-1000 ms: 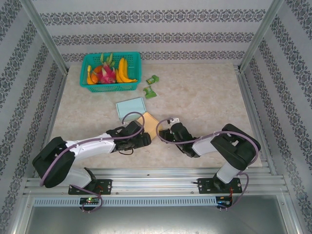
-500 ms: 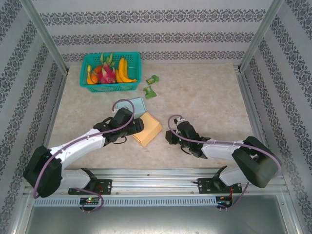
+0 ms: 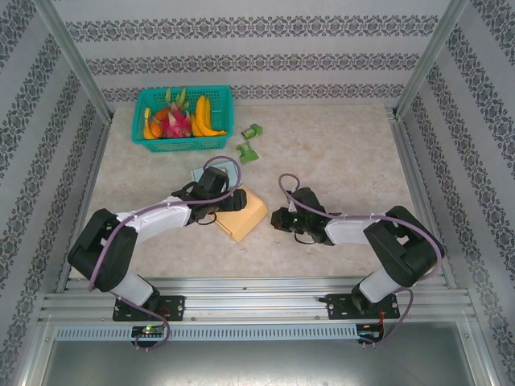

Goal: Fold the paper box

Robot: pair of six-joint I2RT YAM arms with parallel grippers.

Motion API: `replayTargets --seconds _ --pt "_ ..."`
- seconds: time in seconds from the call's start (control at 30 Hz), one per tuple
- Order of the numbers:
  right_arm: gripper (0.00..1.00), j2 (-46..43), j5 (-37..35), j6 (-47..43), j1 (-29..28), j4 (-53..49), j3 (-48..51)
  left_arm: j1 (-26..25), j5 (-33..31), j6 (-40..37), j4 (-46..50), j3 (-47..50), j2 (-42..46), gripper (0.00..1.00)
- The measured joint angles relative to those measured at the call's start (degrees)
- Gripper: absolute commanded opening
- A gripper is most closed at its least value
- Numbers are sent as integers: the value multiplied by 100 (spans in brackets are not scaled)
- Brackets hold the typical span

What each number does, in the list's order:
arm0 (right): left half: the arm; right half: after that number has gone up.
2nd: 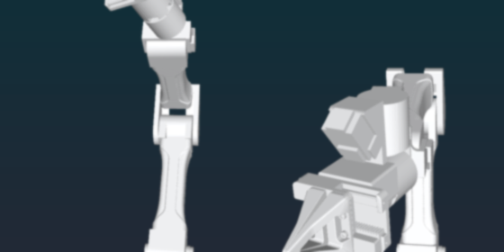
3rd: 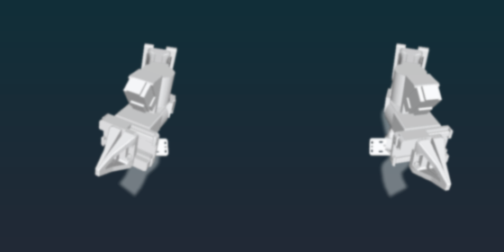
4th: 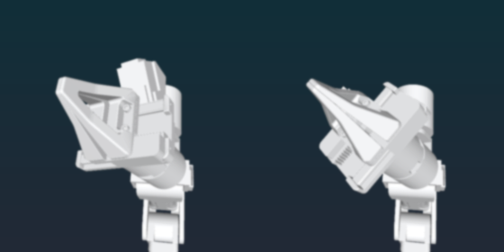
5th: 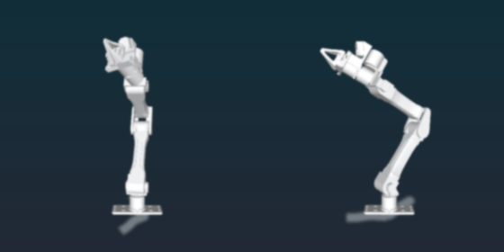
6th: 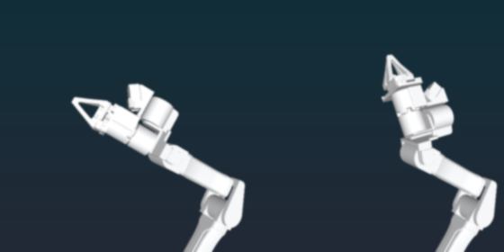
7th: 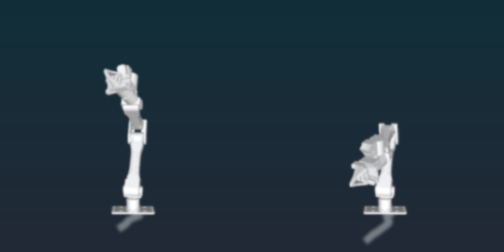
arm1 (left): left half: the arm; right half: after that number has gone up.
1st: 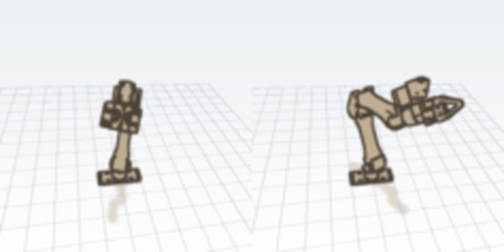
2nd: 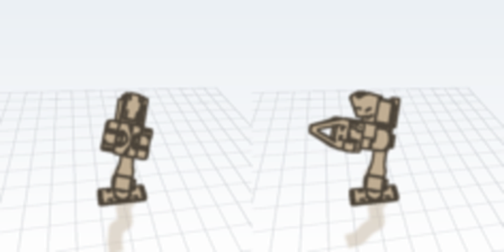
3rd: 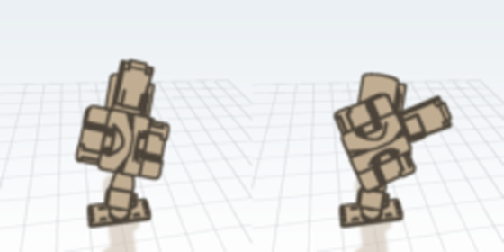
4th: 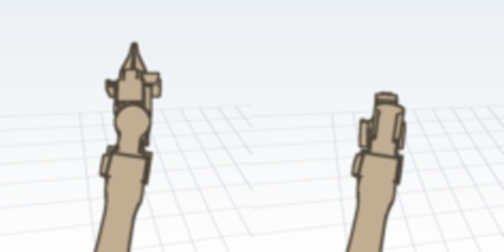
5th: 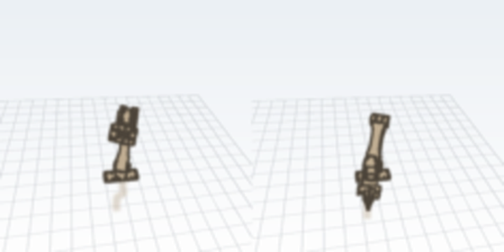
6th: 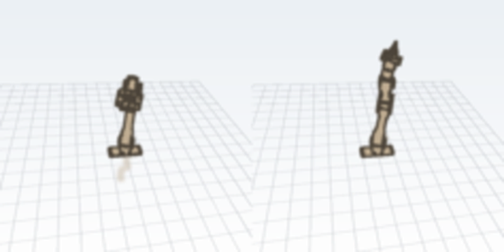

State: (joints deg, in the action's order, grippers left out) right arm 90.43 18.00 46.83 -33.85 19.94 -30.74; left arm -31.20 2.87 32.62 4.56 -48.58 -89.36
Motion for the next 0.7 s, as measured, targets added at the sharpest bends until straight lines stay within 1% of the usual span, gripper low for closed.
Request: replayTargets --seconds 0.23,0.43,0.7 --pt "0 435 258 109 181 85 -247 157 404 -162 -372 -20 -457 89" --pt "0 691 404 146 372 170 -387 160 734 -251 -688 -85 -627 89" --pt "0 911 533 149 452 170 -619 164 1154 -251 -1049 -179 -968 86"
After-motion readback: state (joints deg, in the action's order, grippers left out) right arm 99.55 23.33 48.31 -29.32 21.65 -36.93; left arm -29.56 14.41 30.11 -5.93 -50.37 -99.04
